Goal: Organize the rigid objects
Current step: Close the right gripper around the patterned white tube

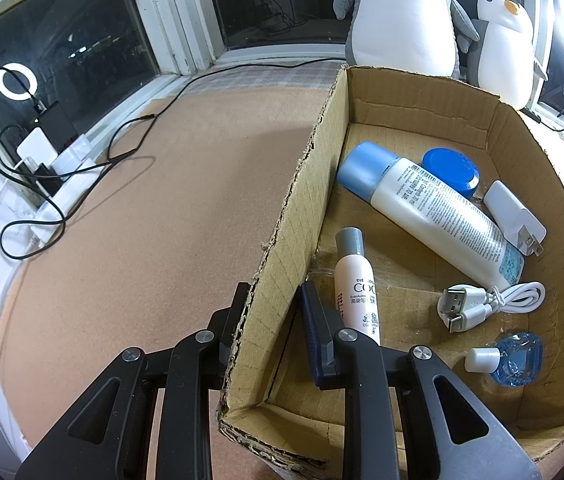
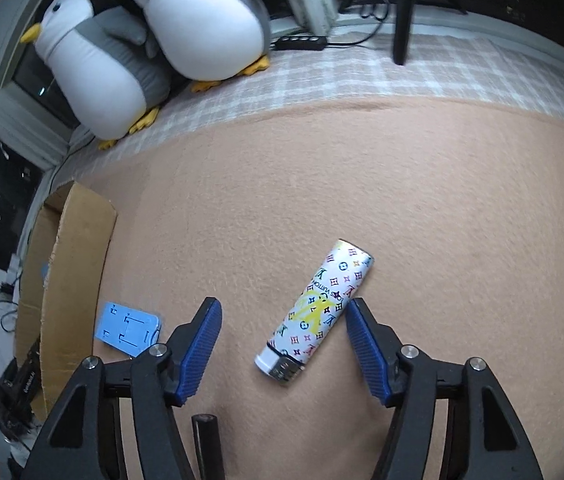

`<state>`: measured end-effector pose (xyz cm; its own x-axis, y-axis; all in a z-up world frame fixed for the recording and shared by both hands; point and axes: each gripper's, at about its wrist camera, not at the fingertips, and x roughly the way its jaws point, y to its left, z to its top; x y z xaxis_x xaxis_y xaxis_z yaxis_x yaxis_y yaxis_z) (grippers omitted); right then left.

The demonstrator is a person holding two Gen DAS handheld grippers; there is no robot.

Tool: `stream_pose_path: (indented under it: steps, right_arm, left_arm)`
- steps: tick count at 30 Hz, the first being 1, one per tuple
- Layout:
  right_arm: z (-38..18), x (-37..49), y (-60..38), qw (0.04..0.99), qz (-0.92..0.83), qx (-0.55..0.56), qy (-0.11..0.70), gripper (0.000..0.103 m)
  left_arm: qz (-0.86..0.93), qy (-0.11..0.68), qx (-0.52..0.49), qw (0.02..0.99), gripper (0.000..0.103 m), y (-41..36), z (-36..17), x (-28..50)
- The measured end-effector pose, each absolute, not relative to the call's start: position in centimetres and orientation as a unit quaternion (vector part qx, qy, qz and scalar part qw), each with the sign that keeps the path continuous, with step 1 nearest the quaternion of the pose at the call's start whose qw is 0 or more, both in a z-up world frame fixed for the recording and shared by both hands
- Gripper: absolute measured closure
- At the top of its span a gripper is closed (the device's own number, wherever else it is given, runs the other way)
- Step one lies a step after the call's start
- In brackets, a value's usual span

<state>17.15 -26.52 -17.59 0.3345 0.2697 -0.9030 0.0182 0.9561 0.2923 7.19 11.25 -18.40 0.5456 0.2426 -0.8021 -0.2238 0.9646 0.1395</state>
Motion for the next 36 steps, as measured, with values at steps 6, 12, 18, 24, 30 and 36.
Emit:
stream_pose_path:
  steps: [6,12,18,24,30,36]
  right_arm:
    - [-17.7,16.6,-24.1,0.821,0.088,0.064,0.561,0.056]
    - [-17.8,15.4,-22.9,0.841,0.065,0.008,0.537,0.068]
    - [-17.8,15.2,-22.6,0.843,0.055,-0.033,0.533,0.081]
    - [-17.7,14.9,-23.0,0.842,0.066,-0.029,0.535,0.082]
    - [-17.4,14.5,-23.5,0.845,0.065,-0.004,0.531,0.082]
    - [-15.9,13.8,-23.4,0.851,0.072,0.003,0.519,0.082]
  left_arm:
    - [0.133,0.458,0.01,0.879,0.08,11.2,-18.4,7.2]
    - [0.133,0.458,0.01,0.879,0.08,11.2,-18.4,7.2]
    - [0.133,0.458,0.01,0.879,0.08,11.2,-18.4,7.2]
    - [0.133,0.458,0.011,0.879,0.08,11.2,-18.4,7.2]
    - [0.133,0.458,0.011,0.879,0.08,11.2,-18.4,7.2]
    - [0.133,0.458,0.01,0.879,0.08,11.2,-18.4,7.2]
